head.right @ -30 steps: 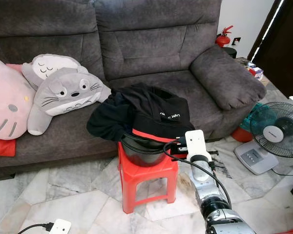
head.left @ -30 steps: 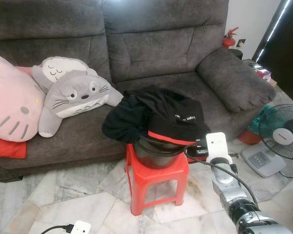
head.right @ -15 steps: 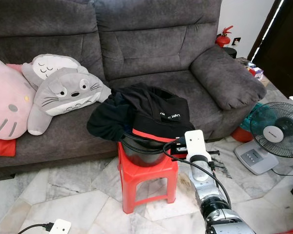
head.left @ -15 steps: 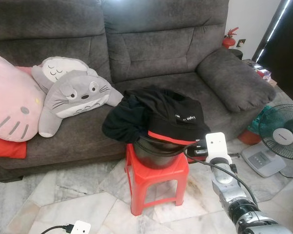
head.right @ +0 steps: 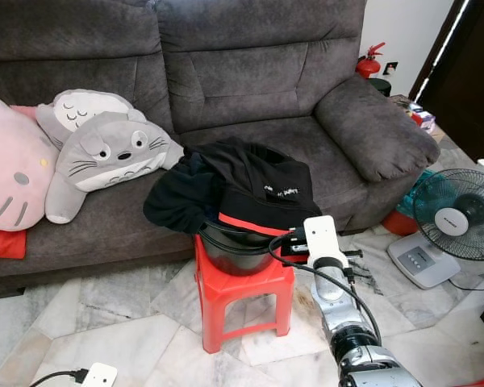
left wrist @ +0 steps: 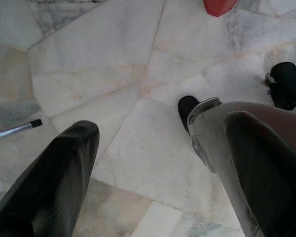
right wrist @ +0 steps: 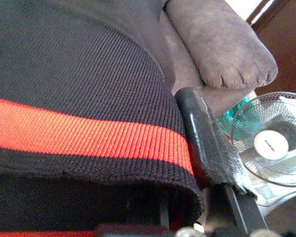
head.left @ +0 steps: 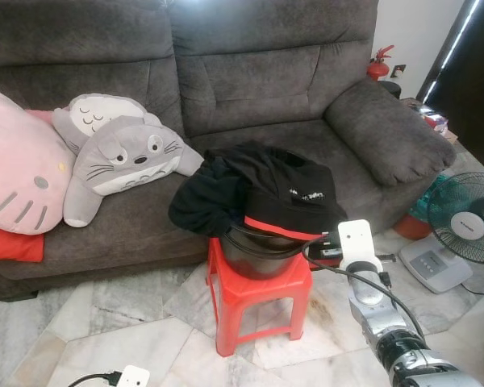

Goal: Hang hanger

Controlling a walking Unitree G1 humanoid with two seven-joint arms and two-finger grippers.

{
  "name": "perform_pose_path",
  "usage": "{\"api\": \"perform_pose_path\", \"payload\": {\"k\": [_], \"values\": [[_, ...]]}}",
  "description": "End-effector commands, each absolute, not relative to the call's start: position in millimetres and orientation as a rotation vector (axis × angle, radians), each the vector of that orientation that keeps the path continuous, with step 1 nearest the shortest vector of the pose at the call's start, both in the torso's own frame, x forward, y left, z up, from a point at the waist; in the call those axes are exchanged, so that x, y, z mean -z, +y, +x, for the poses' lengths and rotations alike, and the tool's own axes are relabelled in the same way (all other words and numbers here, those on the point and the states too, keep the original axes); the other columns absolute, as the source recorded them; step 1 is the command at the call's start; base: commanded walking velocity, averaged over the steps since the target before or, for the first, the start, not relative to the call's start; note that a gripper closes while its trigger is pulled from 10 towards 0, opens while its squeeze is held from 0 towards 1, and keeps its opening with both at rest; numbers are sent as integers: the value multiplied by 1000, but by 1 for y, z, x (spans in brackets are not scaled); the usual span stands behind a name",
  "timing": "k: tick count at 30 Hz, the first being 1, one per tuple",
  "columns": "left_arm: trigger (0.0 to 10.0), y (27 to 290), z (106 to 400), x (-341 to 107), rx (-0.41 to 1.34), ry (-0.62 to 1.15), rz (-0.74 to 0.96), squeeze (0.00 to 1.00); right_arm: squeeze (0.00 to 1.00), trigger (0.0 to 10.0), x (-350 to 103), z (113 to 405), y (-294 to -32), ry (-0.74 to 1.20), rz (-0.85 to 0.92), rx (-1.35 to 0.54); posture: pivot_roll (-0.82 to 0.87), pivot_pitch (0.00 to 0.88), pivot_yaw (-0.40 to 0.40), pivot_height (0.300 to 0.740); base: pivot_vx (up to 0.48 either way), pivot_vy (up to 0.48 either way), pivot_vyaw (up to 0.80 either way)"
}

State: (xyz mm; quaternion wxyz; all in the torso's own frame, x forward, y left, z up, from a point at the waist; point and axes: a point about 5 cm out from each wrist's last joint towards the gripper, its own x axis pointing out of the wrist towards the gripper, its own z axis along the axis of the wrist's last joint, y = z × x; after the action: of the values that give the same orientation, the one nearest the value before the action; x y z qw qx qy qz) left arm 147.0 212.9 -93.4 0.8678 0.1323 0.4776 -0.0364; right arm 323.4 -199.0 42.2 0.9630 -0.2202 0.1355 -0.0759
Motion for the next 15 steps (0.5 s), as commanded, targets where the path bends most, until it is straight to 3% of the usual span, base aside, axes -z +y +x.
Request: {"api": "perform_pose_path", "payload": {"k": [1, 8, 15], "values": [[10000, 215, 139, 96, 83, 1034, 283, 0, 0, 10000, -52, 330, -202, 250, -490, 148, -46, 31, -10, 740, 0, 0, 0], [10000, 215, 140, 96, 87, 1033, 285, 0, 0, 10000, -67, 336, -204, 166, -784, 49, -49, 30, -10, 740, 0, 0, 0], [10000, 215, 140, 96, 90, 1034, 285, 0, 0, 10000, -76, 340, -201, 153, -863, 3, -52, 29, -9, 740, 0, 0, 0]]}}
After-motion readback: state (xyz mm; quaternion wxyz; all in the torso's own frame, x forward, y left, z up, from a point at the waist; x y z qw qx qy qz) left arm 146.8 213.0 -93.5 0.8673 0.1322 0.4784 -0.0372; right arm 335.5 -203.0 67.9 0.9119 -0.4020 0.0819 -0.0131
